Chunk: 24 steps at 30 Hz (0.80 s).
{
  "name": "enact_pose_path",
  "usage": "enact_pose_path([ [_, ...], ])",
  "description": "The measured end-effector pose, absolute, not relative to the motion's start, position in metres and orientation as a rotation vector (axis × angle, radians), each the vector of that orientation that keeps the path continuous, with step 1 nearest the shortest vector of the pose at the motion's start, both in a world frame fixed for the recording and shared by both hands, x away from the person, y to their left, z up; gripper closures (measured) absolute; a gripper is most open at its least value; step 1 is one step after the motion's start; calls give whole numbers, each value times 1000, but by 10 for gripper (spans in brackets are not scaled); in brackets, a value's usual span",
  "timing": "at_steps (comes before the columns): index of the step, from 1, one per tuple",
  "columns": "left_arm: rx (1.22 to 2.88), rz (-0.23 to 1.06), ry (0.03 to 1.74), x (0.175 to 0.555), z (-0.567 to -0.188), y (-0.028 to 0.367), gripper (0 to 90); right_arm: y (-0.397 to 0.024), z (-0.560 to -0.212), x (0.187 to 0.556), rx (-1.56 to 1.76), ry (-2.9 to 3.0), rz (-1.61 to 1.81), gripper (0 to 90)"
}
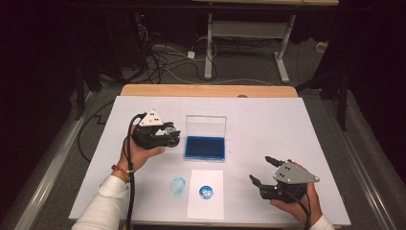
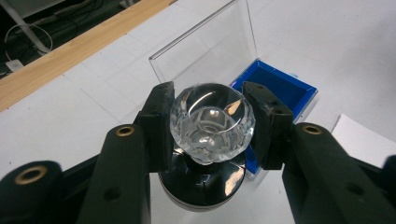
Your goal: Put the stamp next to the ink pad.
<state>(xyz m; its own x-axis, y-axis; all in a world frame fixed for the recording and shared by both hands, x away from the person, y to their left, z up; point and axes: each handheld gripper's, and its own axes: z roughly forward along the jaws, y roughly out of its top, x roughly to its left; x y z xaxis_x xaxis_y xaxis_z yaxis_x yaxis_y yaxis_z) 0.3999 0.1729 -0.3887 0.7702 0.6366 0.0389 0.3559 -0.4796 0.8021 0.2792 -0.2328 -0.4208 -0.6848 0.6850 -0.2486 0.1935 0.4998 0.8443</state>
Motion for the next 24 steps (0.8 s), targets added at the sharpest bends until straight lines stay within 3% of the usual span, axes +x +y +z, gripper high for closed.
enact_pose_path([
  [24, 2112, 363, 810, 423, -412, 163, 547, -229, -424, 278, 695, 2206, 1090, 247],
])
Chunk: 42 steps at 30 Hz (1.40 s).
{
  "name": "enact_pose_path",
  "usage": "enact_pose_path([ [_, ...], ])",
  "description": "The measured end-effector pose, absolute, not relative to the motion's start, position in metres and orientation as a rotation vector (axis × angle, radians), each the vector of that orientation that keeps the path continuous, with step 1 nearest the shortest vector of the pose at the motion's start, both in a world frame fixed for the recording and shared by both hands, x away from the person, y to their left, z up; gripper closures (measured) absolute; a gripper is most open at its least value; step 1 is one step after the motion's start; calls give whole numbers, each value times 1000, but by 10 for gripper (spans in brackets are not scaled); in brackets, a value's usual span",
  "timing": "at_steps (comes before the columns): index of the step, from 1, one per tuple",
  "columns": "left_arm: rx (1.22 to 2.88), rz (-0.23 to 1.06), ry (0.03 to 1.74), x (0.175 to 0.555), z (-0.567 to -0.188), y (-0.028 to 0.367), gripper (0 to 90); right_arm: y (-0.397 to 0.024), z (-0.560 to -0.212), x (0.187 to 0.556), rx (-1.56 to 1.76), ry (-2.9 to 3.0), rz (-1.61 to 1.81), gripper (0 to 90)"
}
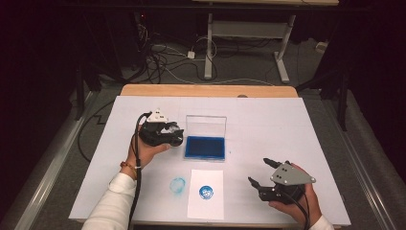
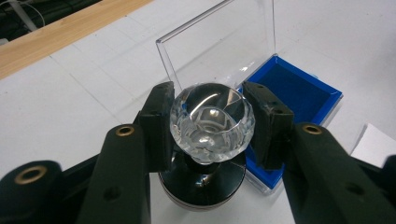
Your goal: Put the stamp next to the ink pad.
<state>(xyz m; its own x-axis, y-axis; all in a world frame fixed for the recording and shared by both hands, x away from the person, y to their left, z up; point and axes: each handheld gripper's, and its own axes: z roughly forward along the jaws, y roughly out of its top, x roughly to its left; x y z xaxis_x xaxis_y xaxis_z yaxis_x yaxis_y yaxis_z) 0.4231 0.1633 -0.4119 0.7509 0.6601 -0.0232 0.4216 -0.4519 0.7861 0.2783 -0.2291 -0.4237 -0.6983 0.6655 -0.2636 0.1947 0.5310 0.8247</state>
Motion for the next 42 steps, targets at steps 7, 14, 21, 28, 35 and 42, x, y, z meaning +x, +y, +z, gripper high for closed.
enact_pose_path([
  [7, 2124, 351, 839, 429, -422, 161, 547, -228, -425, 278, 688, 2214, 1079, 247],
  [14, 2108, 335, 867, 434, -430, 163, 547, -227, -426, 278, 685, 2224, 1072, 247],
  [21, 2113, 340, 872, 433, -438, 161, 546, -226, -426, 278, 679, 2232, 1065, 247],
  [28, 2109, 327, 878, 432, -444, 164, 546, -226, -427, 278, 674, 2237, 1062, 248],
  [35, 2090, 324, 876, 431, -446, 163, 546, -225, -427, 277, 670, 2242, 1055, 248],
  [42, 2090, 325, 884, 430, -451, 164, 545, -225, -427, 277, 669, 2243, 1052, 248],
])
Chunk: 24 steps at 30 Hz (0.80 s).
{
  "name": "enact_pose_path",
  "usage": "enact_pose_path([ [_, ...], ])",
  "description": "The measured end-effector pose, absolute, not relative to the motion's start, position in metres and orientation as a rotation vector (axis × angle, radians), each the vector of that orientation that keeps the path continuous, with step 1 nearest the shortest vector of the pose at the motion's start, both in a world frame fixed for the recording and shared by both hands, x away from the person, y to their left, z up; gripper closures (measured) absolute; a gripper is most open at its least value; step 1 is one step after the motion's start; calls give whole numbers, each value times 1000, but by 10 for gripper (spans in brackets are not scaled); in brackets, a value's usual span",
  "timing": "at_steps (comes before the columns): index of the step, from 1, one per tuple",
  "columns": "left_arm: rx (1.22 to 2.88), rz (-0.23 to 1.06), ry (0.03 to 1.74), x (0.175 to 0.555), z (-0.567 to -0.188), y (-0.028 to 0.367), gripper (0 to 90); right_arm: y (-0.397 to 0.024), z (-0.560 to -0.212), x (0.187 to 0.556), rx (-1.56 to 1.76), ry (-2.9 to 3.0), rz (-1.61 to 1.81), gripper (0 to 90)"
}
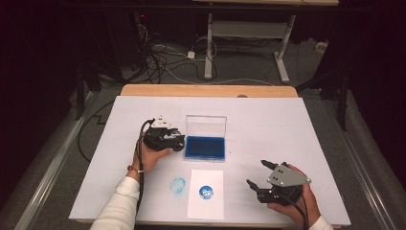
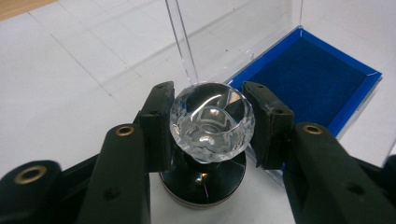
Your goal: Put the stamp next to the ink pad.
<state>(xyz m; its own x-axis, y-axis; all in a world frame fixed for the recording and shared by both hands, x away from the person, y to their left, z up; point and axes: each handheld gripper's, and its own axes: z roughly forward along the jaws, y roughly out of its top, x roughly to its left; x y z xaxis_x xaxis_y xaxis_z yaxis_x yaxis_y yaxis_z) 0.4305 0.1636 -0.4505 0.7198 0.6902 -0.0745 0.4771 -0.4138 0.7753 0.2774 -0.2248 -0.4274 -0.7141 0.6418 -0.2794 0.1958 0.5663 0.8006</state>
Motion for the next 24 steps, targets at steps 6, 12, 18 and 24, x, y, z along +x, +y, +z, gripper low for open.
enact_pose_path([
  [6, 2083, 326, 887, 430, -452, 165, 544, -224, -428, 278, 666, 2250, 1046, 248],
  [12, 2083, 328, 888, 430, -452, 165, 543, -224, -428, 278, 668, 2254, 1042, 248],
  [18, 2091, 346, 888, 429, -451, 163, 539, -224, -428, 278, 667, 2255, 1040, 249],
  [24, 2090, 405, 876, 426, -444, 162, 504, -225, -428, 278, 668, 2255, 1040, 248],
])
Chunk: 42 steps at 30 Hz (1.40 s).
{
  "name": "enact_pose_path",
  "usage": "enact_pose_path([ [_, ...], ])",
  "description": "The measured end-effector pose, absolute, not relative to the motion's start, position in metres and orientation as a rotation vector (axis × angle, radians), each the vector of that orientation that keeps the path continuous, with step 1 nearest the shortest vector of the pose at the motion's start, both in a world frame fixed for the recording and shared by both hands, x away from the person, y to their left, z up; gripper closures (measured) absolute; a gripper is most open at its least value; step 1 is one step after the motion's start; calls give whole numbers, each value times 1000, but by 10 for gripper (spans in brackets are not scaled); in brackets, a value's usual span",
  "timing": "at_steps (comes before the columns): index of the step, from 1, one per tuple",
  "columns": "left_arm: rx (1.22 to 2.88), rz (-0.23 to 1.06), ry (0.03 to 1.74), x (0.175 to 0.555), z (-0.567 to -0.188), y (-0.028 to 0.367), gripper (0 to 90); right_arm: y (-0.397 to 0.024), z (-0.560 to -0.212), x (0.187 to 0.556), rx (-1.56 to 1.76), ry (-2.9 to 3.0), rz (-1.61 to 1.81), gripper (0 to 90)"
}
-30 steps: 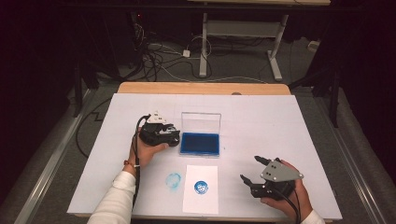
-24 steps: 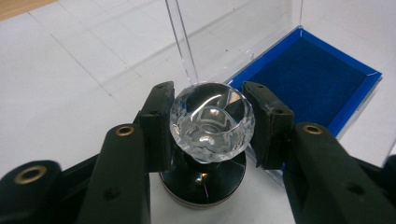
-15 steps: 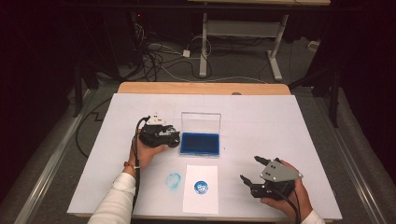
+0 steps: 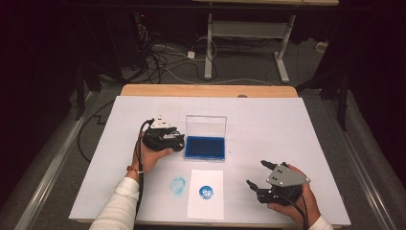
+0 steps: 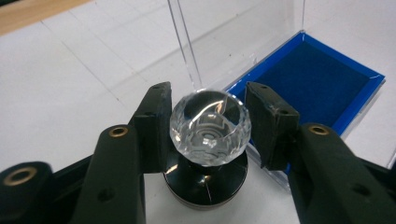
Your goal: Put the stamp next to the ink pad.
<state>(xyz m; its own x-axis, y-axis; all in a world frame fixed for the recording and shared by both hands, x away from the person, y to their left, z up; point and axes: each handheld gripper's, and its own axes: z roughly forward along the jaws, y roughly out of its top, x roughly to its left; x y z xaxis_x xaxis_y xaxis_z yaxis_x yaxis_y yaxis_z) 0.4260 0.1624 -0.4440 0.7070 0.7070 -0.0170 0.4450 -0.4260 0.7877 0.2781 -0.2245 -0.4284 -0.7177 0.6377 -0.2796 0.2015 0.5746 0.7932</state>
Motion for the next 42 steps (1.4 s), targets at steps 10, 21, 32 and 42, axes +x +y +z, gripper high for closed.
enact_pose_path([
  [10, 2026, 510, 850, 418, -433, 163, 351, -224, -428, 278, 663, 2257, 1041, 247],
  [21, 1969, 618, 803, 405, -419, 158, 178, -225, -428, 278, 670, 2248, 1047, 244],
  [32, 1985, 669, 742, 396, -412, 154, 154, -225, -428, 278, 668, 2247, 1045, 243],
  [42, 1982, 690, 704, 385, -406, 147, 155, -226, -427, 277, 671, 2231, 1053, 244],
])
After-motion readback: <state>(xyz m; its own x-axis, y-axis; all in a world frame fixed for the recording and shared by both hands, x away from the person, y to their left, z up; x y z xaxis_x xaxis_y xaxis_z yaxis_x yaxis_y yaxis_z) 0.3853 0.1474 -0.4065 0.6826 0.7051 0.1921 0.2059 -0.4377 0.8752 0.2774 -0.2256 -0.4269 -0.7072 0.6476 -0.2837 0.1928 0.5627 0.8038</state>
